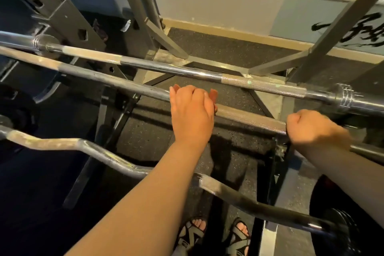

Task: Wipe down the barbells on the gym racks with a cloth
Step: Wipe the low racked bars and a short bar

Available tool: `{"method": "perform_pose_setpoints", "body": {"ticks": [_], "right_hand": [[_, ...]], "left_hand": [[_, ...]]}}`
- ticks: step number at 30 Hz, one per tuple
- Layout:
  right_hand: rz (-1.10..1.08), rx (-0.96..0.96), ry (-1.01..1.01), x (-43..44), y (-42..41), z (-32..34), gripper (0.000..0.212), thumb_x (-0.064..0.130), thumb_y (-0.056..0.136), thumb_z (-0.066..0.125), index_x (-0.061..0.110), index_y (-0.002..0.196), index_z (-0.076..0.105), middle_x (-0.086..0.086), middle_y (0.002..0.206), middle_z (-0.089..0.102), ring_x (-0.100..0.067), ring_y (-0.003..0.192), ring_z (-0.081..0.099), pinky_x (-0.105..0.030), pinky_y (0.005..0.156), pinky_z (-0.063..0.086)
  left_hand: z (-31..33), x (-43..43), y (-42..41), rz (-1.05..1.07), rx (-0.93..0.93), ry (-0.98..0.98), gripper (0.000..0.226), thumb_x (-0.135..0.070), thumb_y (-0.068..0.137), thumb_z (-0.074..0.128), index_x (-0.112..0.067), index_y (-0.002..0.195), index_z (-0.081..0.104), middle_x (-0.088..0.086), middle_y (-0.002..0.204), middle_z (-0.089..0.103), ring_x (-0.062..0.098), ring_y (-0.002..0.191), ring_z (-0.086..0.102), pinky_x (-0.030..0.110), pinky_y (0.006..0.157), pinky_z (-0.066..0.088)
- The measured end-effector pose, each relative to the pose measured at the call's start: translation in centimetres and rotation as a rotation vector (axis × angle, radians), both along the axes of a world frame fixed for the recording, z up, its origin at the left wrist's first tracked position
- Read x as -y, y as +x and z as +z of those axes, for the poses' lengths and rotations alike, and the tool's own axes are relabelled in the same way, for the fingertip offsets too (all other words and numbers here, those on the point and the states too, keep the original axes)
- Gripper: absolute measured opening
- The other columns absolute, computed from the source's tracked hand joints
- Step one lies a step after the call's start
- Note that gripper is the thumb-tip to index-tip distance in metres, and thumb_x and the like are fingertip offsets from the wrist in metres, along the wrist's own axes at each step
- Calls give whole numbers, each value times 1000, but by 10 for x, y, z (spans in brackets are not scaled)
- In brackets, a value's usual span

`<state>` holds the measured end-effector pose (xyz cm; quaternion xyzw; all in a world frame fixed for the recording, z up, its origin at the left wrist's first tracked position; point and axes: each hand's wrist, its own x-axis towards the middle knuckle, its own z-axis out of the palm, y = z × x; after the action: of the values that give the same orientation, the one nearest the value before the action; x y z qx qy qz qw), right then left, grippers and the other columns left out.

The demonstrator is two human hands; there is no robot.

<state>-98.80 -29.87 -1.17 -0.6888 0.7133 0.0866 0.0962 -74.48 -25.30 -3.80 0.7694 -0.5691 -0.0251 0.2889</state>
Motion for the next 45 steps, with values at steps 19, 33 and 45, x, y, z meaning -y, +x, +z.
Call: {"method": "perform_pose_setpoints", "body": {"ticks": [19, 33, 45], "right_hand": [[392, 239, -79, 0, 106, 3, 63, 55, 105, 13, 20, 88, 63, -2, 82, 61, -24, 80, 58, -46, 79, 51], [363, 186, 149, 8, 112, 11, 51, 50, 106, 17, 22, 93, 57, -2, 93, 59, -27, 87, 57, -45, 82, 50], [686, 156, 69, 23, 188, -3, 48, 20, 107, 30, 11, 154, 24, -11, 129, 55, -32, 108, 62, -42, 83, 51]], "left_hand": [[-4, 7, 48, 116, -18, 23, 38, -36, 101, 34, -17, 99, 66, 0, 104, 58, 19, 111, 50, 54, 121, 19], [-10, -3, 65, 18, -53, -29, 28, -28, 105, 39, -20, 100, 65, -2, 111, 55, 19, 118, 48, 57, 119, 20], [-11, -10, 77, -33, -83, 23, 26, -26, 108, 37, -18, 110, 62, 1, 125, 50, 24, 138, 40, 62, 122, 12]]}}
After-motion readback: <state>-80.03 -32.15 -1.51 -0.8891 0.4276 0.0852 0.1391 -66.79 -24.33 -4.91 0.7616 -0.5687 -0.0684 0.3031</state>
